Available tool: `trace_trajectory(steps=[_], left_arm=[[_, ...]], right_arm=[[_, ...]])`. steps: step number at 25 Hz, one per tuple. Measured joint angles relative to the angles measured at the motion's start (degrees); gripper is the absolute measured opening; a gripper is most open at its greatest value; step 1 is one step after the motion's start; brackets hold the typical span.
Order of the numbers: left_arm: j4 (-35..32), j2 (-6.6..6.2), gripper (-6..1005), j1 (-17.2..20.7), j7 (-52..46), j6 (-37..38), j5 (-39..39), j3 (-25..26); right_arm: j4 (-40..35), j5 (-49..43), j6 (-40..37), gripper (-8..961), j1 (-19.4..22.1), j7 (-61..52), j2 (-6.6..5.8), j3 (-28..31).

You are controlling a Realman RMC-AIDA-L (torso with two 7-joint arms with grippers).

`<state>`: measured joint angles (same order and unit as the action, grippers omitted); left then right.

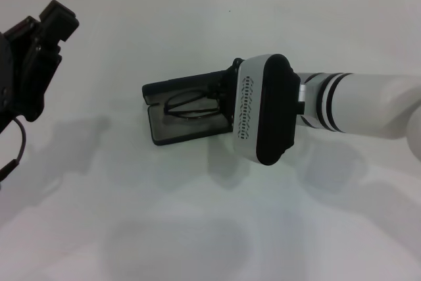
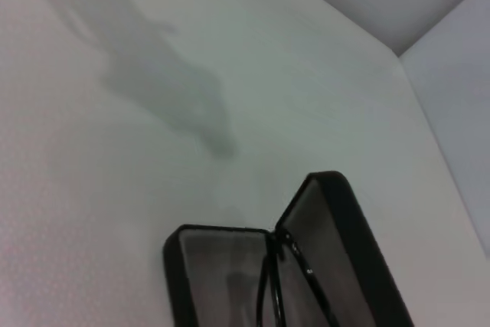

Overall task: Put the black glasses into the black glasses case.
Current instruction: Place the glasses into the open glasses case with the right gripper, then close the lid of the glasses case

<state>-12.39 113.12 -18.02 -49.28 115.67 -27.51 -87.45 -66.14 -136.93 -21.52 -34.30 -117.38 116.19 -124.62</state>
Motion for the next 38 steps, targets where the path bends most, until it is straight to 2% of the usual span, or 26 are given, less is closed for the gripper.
trace_trajectory(steps=[18,24,38], left_arm=[[0.0,-0.01,90,0.54,0.07,-0.01,-0.25,0.0],[0.0,-0.01,90,0.53,0.06,-0.01,-0.4,0.0],[0.0,-0.01,90,0.54,0.06,0.09,-0.45,0.0]], right_arm=[[-0.04,-0.58,1.31,80,0.59,0.39,0.0,-1.19],[-0.41,-0.63,1.32,167,0.96,0.4,0.0,-1.18],[-4.58,-0.72,0.58,181,5.17,0.49,0.0,-1.15]])
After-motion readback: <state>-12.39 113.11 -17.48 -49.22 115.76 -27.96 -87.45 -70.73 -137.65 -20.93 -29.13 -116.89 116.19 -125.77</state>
